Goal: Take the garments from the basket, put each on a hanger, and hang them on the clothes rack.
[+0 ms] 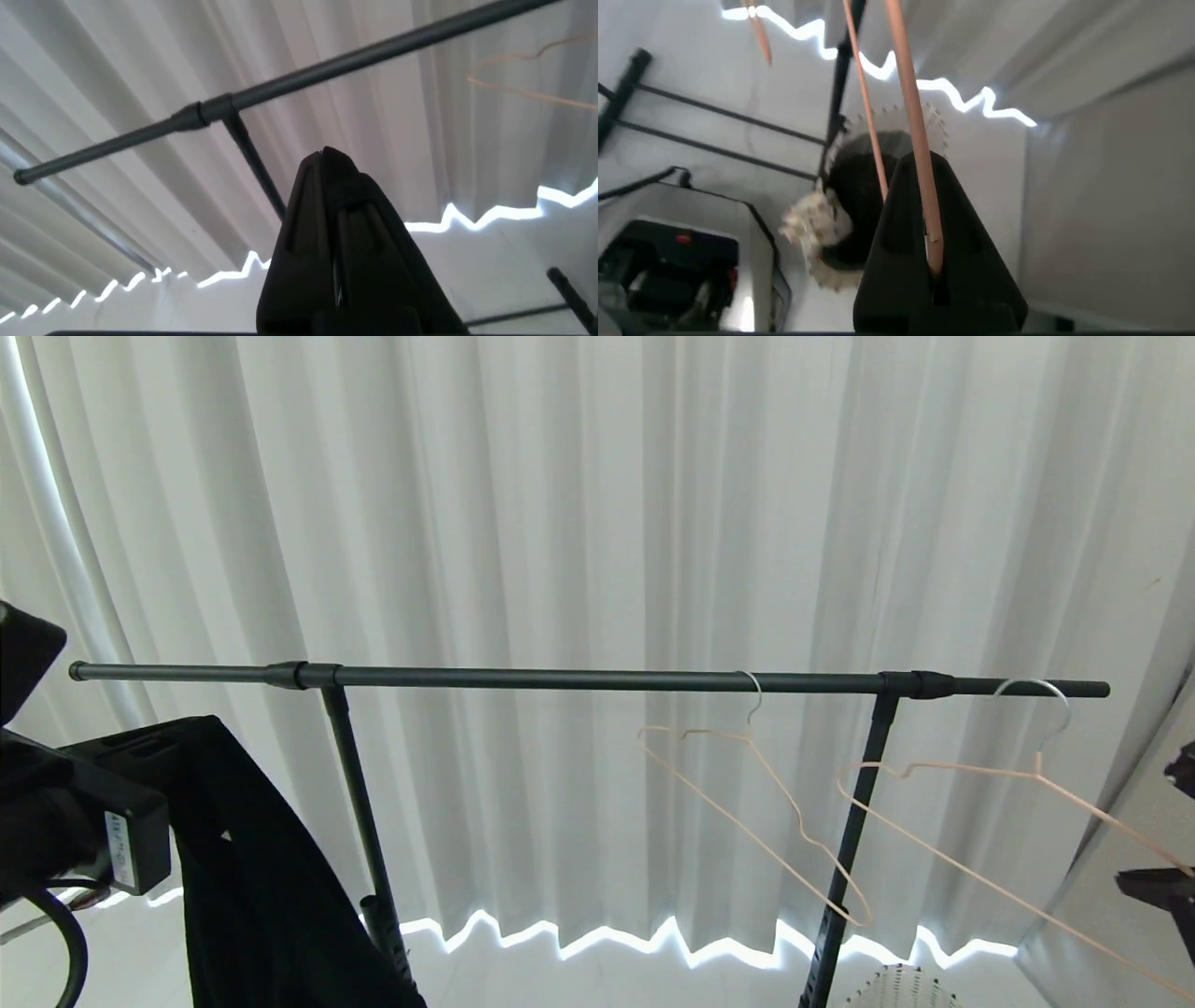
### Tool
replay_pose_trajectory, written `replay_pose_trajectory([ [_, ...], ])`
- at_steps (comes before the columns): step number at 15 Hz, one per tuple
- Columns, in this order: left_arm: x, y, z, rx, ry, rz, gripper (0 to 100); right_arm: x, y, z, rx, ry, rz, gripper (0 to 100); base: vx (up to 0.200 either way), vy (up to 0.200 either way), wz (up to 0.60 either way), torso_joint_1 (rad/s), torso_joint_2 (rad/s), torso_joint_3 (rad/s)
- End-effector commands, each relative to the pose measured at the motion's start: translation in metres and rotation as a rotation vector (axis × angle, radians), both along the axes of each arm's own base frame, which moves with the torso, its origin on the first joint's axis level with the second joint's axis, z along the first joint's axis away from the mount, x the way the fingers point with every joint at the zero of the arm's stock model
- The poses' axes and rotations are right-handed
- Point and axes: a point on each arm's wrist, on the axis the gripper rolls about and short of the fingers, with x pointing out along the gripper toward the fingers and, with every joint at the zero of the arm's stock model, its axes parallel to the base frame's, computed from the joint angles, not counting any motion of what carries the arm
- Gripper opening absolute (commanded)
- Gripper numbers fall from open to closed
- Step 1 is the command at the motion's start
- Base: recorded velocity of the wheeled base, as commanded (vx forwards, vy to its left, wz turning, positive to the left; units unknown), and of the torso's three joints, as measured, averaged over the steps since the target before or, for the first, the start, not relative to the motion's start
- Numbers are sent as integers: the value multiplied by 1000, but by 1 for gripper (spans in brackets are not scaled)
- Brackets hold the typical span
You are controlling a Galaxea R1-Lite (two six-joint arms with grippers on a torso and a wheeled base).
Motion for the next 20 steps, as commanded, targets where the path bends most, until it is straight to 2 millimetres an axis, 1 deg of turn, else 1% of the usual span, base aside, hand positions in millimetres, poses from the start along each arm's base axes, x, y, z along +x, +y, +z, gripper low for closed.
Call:
replay_pose_trajectory([
  [1,1,0,-7,9,26,0,0,-73,1,14,-63,-128,0,0,-200,0,0,-7,2,-2],
  [2,0,0,-9,11,30,0,0,-84,0,13,-74,-136,-2,0,-200,0,0,-22,-7,12],
  [3,1,0,-9,12,33,-2,0,-111,-3,10,-92,-165,0,0,-200,0,0,-7,-7,2],
  [5,2,-1,-10,13,38,-2,0,-140,-6,4,-103,-209,-1,0,-200,0,0,0,2,0],
  [6,2,-1,-10,13,39,-3,0,-151,-8,3,-107,-224,0,0,-200,0,0,2,2,7],
  [7,2,-1,-11,14,41,-3,0,-157,-8,3,-107,-238,0,0,-200,0,0,2,2,7],
  [8,2,-1,-11,14,42,-8,0,-160,-8,3,-105,-253,3,0,0,0,0,0,0,0],
  [11,0,-1,-13,8,46,-36,0,-155,-7,10,-79,-281,39,0,0,0,0,0,0,0],
  [13,1,-2,-12,5,45,-50,0,-144,-4,18,-43,-299,92,0,0,0,0,0,0,0],
  [15,2,-6,-7,0,34,-107,0,-126,-1,29,-13,-304,141,0,0,0,0,0,0,0],
  [16,5,-10,-2,-3,29,-138,0,-118,0,34,5,-299,171,0,0,0,0,0,0,0],
  [18,21,-24,6,-1,40,-172,0,-99,5,40,59,-266,268,0,0,0,0,0,0,0],
  [20,38,-31,10,6,57,-159,0,-91,9,39,94,-227,365,0,0,0,0,0,0,0],
])
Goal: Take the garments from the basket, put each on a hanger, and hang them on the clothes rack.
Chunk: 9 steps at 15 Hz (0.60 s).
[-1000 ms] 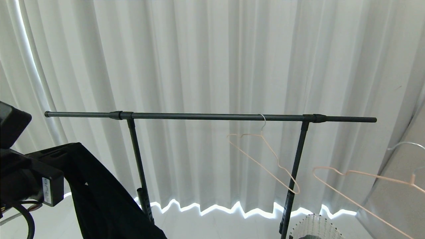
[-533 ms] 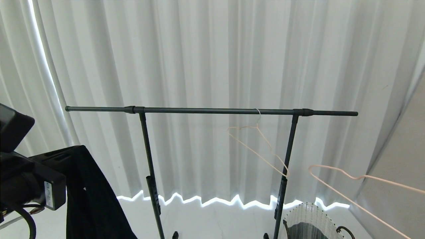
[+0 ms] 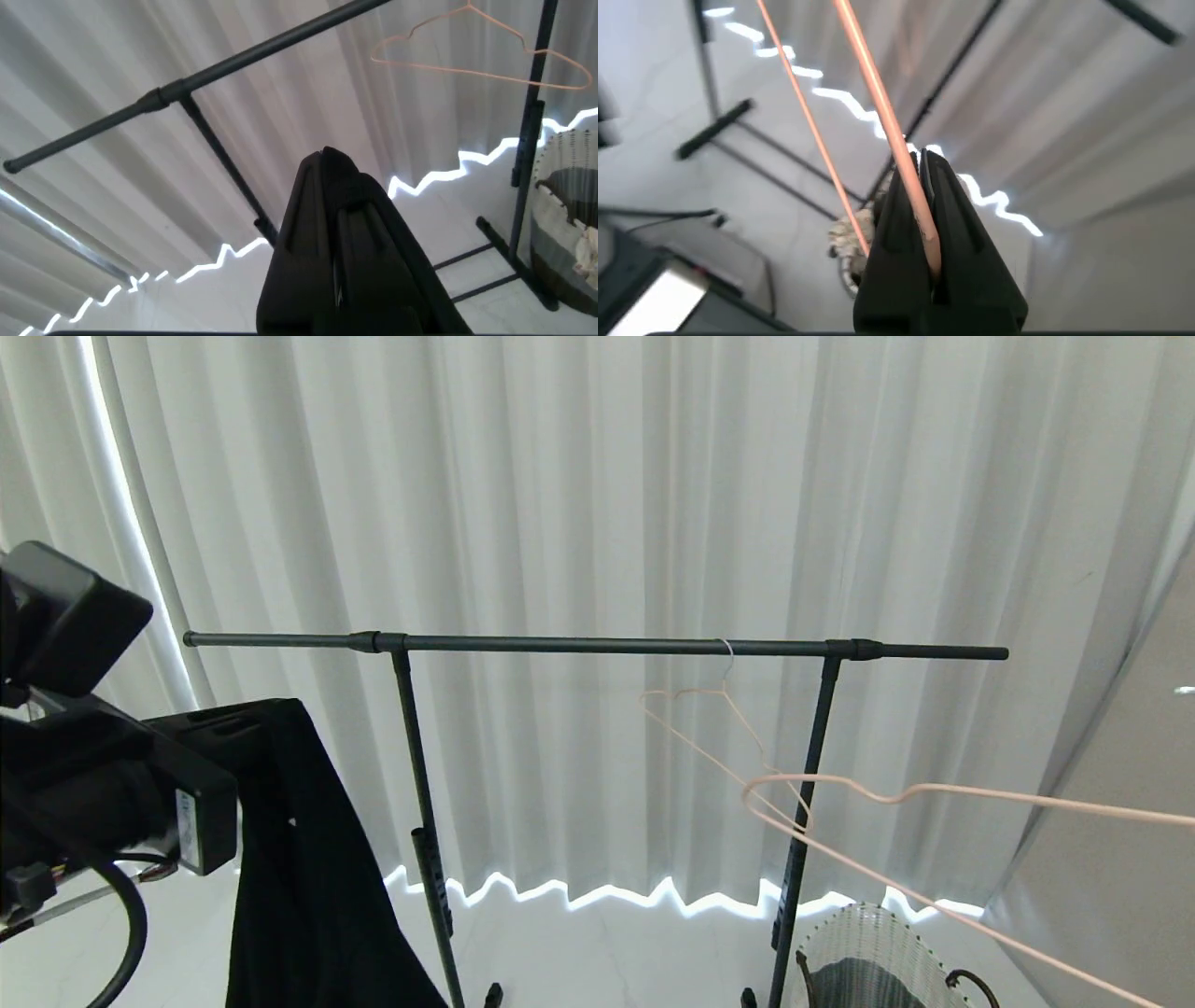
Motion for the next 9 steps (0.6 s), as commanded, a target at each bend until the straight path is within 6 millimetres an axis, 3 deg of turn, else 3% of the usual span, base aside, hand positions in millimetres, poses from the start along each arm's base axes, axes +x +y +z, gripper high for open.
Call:
replay_pose_trajectory([
  [1,33,-16,-2,28,58,4,0,23,10,-2,10,111,140,0,0,0,0,0,0,0],
  [4,47,-44,5,-63,90,-56,0,39,23,-5,58,195,223,0,0,0,0,0,0,0],
  [5,54,-67,7,-125,118,-41,0,49,34,-5,105,244,257,0,0,0,0,0,0,0],
  [6,63,-76,0,-114,133,24,0,54,40,-5,140,266,274,0,0,0,0,0,0,0],
  [9,80,-86,-7,-121,154,111,0,68,57,-6,216,302,295,0,0,0,0,0,0,0],
])
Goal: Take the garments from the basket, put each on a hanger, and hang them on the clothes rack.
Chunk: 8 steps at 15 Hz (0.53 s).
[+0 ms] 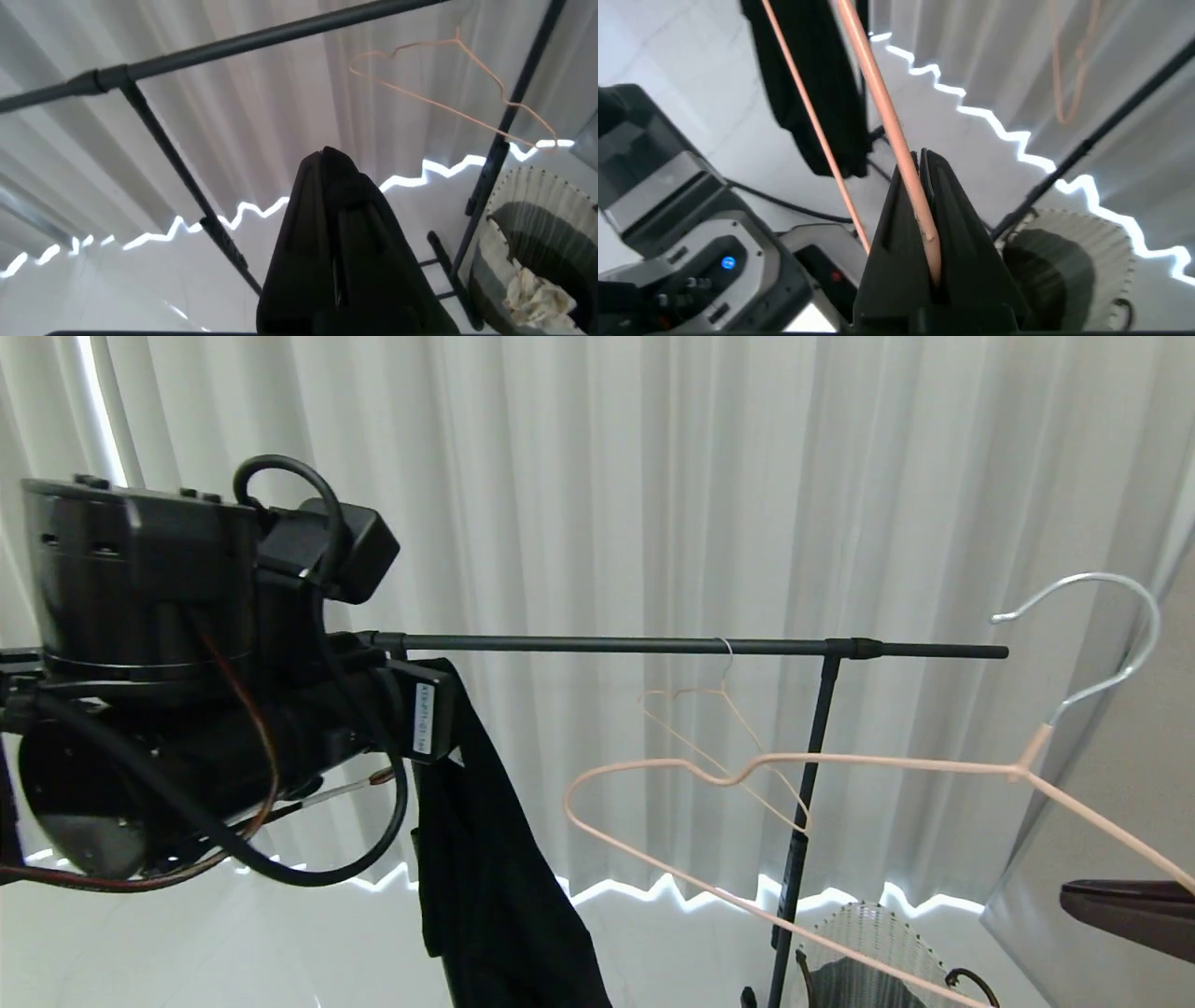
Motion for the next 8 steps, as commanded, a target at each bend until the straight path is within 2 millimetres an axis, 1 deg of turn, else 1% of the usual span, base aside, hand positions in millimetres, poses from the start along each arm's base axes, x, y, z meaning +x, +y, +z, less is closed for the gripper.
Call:
replay_pose_trajectory([
  [1,16,-15,-12,28,43,-6,0,17,15,-10,-21,70,17,0,0,0,0,0,0,0],
  [5,18,-18,-12,1,49,-5,0,20,22,-12,-32,85,43,0,0,0,0,0,0,0],
  [8,17,-25,0,-40,16,-22,0,31,31,-17,-38,114,43,0,0,0,0,0,0,0],
])
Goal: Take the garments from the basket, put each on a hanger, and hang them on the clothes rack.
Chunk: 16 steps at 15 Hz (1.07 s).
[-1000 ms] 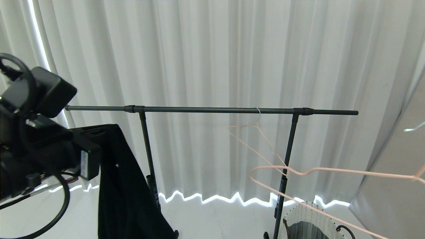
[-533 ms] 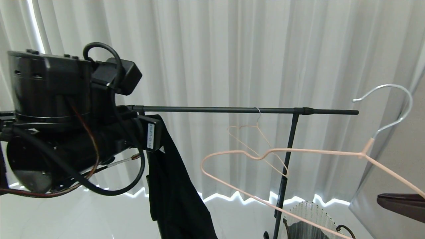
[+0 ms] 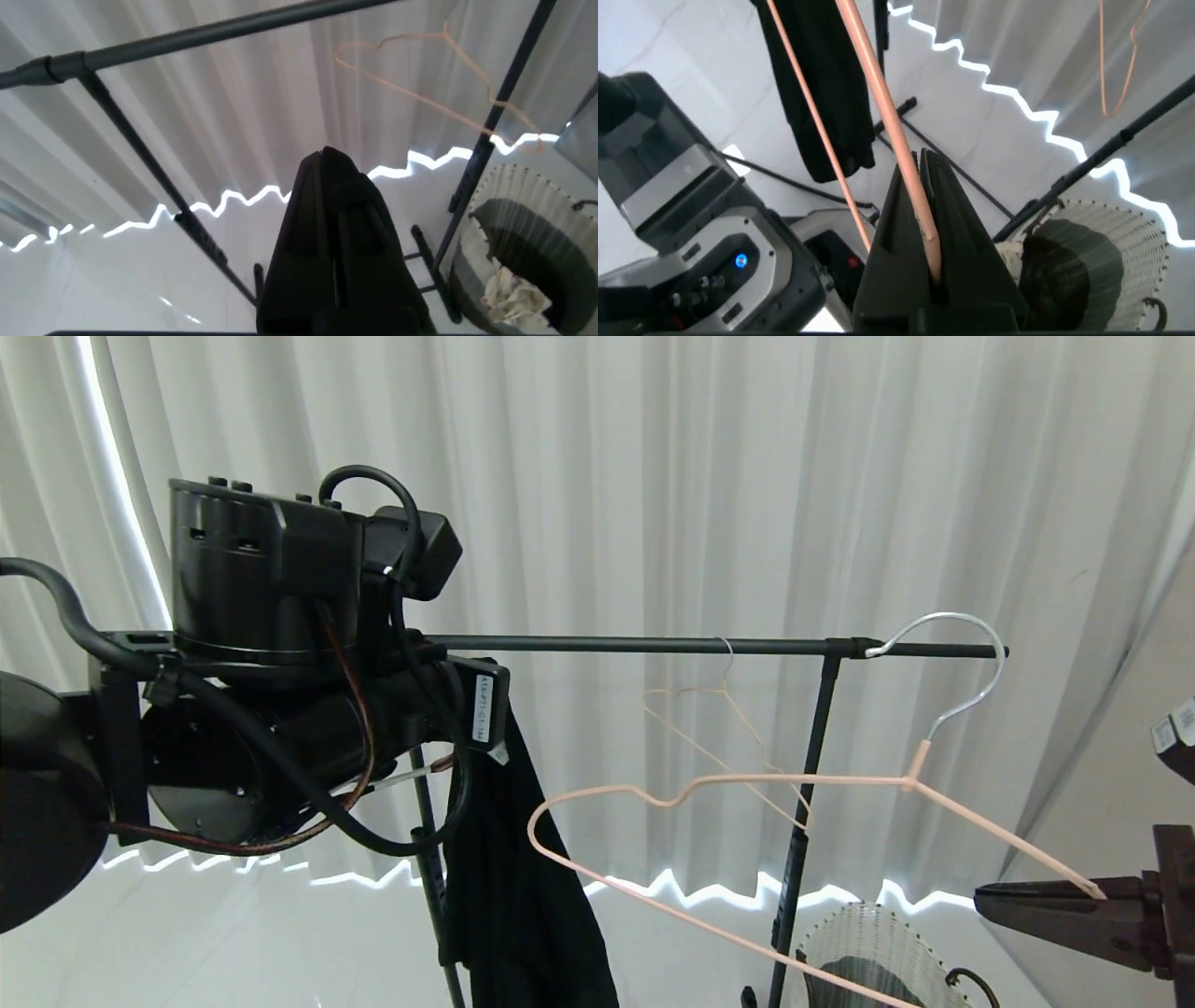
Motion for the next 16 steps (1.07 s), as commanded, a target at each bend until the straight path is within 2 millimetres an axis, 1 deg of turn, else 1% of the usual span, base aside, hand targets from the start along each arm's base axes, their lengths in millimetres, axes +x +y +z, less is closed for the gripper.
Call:
replay_pose_trajectory([
  [1,0,-3,4,-7,-10,-8,0,12,11,-5,-13,22,6,0,0,0,0,0,0,0],
  [3,1,-3,1,-4,-3,-6,0,23,24,-6,-43,3,-40,0,0,0,0,0,0,0],
  [5,7,-4,-4,-2,13,10,0,25,38,-1,-36,15,-38,0,0,0,0,0,0,0],
  [6,9,-6,-6,2,19,13,0,28,42,0,-33,16,-47,0,0,0,0,0,0,0],
  [8,10,-6,-7,4,23,13,0,30,45,3,-21,0,-53,0,0,0,0,0,0,0],
  [10,13,-7,-9,8,28,18,0,27,47,5,-12,-6,-34,0,0,0,0,0,0,0],
  [13,26,4,-10,24,21,116,0,21,54,5,3,12,0,0,0,0,0,0,0,0],
  [16,24,5,-10,23,20,118,0,31,64,6,40,-27,-8,0,0,0,0,0,0,0],
])
